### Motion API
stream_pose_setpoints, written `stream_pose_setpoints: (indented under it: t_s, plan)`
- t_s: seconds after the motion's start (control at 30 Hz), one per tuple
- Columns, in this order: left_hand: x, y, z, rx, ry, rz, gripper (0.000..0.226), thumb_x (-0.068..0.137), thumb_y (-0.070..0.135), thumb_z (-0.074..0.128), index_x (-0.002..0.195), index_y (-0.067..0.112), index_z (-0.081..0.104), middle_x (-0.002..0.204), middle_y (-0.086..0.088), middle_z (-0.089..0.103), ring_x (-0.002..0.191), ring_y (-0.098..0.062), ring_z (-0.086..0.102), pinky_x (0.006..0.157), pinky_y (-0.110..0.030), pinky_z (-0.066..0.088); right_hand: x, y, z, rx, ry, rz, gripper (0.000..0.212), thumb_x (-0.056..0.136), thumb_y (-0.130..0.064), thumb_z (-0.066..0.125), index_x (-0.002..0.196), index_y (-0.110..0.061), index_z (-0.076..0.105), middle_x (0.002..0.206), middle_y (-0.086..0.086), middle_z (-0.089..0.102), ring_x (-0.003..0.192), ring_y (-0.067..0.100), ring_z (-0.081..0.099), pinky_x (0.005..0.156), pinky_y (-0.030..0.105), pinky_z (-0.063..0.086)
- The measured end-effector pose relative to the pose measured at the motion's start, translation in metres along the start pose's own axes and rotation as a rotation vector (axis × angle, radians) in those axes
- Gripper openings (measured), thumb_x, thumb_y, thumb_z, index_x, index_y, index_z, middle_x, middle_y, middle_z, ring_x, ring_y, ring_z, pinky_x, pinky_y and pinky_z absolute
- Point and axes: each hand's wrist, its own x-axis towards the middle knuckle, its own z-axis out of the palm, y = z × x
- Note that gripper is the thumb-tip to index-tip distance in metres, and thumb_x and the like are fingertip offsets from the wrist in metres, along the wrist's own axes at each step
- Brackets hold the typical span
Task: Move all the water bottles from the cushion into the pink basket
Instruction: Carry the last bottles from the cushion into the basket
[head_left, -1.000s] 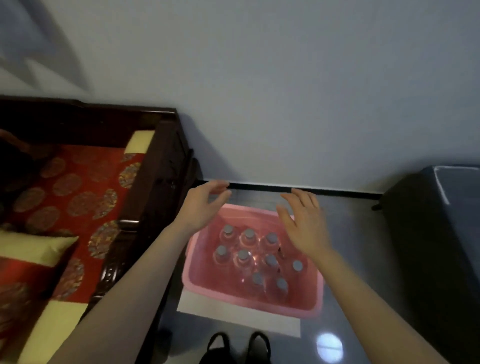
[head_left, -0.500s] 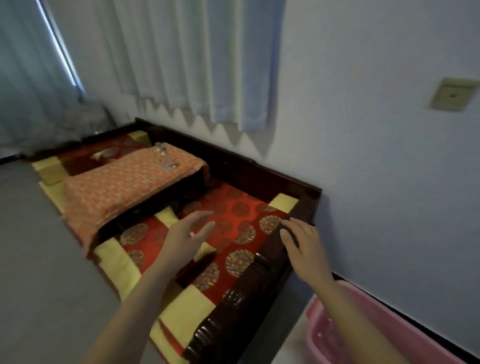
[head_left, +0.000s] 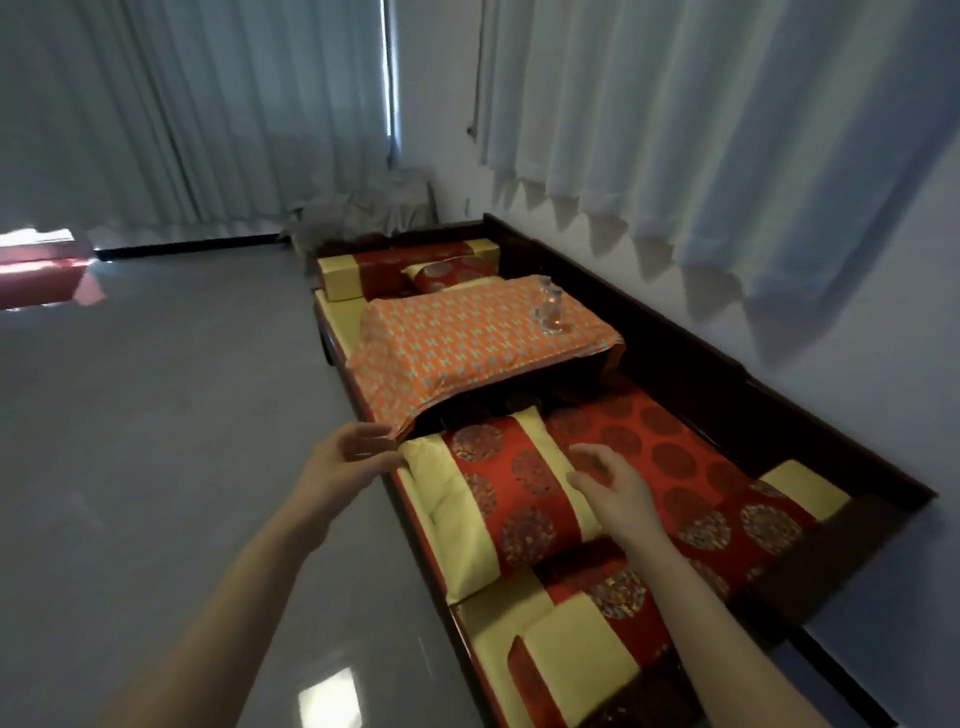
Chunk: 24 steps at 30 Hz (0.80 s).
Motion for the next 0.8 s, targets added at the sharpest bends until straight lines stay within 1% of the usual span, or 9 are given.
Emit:
stream_pose_setpoints:
  t_s: [0.17,0.27,0.33,0.43,0.5,0.57,0.63,0.7,0.8]
  plan:
    - [0.046,-0.027,-0.052,-0.003,0.062,-0.067,0.029,0.085,0.004,0.067,0.112,0.011,0.062,0.101,-0.007,0.069,0.087,-0.017,0.062,0.072,-0.027,0.047,0.055,-0.006,0.064,0.005,-0.066,0.036,0.029,0.087,-0.022,0.065,0.115,-0.028,0.063,0.120,-0.007,0.058,0.112,0.010,0.051,0.086,0.028,0.038]
    - [0.095,-0.040,-0.077,-0.003,0.101,-0.106,0.028,0.086,0.005,0.066,0.112,0.012,0.062,0.105,-0.009,0.070,0.091,-0.018,0.062,0.078,-0.032,0.047,0.100,-0.007,0.102,0.038,-0.080,0.037,0.029,0.084,-0.020,0.067,0.110,-0.031,0.064,0.113,-0.009,0.061,0.110,0.011,0.054,0.085,0.027,0.039]
    - [0.136,-0.045,-0.092,-0.009,0.133,-0.123,0.025,0.086,0.006,0.065,0.110,0.013,0.063,0.106,-0.009,0.071,0.092,-0.018,0.063,0.080,-0.033,0.047,0.138,-0.008,0.127,0.048,-0.079,0.036,0.029,0.083,-0.017,0.068,0.108,-0.031,0.064,0.111,-0.009,0.062,0.110,0.012,0.055,0.086,0.028,0.039]
    - [0.203,-0.045,-0.114,0.040,0.114,-0.135,0.025,0.087,0.006,0.064,0.112,0.012,0.062,0.107,-0.011,0.070,0.091,-0.017,0.062,0.075,-0.028,0.047,0.201,-0.012,0.162,0.052,-0.075,0.071,0.029,0.084,-0.015,0.068,0.108,-0.030,0.064,0.112,-0.006,0.062,0.111,0.014,0.056,0.086,0.027,0.040]
    - [0.240,-0.040,-0.125,0.080,0.102,-0.106,0.027,0.087,0.005,0.064,0.114,0.009,0.061,0.107,-0.012,0.069,0.088,-0.014,0.062,0.069,-0.019,0.048,0.237,-0.018,0.178,0.032,-0.081,0.065,0.030,0.085,-0.017,0.067,0.112,-0.029,0.063,0.114,-0.006,0.060,0.111,0.013,0.055,0.084,0.025,0.038]
    - [0.285,-0.038,-0.142,0.089,0.108,-0.087,0.028,0.087,0.004,0.064,0.115,0.009,0.061,0.106,-0.012,0.068,0.084,-0.010,0.062,0.065,-0.012,0.046,0.284,-0.026,0.200,0.000,-0.095,0.070,0.030,0.087,-0.020,0.066,0.117,-0.027,0.062,0.117,-0.006,0.058,0.111,0.011,0.052,0.083,0.027,0.038]
    - [0.317,-0.034,-0.153,0.090,0.105,-0.083,0.029,0.087,0.004,0.064,0.115,0.010,0.060,0.104,-0.011,0.067,0.084,-0.009,0.061,0.065,-0.012,0.047,0.314,-0.038,0.217,0.016,-0.099,0.098,0.031,0.088,-0.023,0.064,0.119,-0.026,0.062,0.118,-0.006,0.056,0.110,0.010,0.049,0.083,0.030,0.038]
    - [0.353,-0.035,-0.167,0.085,0.115,-0.097,0.029,0.086,0.004,0.065,0.115,0.009,0.061,0.104,-0.011,0.067,0.085,-0.012,0.062,0.065,-0.013,0.047,0.350,-0.046,0.238,0.025,-0.122,0.092,0.029,0.088,-0.023,0.066,0.116,-0.027,0.062,0.117,-0.004,0.057,0.109,0.012,0.051,0.083,0.031,0.038]
    - [0.409,-0.032,-0.185,0.095,0.101,-0.106,0.030,0.086,0.004,0.066,0.115,0.007,0.062,0.103,-0.011,0.068,0.083,-0.012,0.062,0.061,-0.011,0.046,0.399,-0.061,0.263,0.027,-0.125,0.061,0.028,0.086,-0.015,0.067,0.111,-0.027,0.062,0.117,-0.002,0.059,0.110,0.014,0.052,0.086,0.031,0.039]
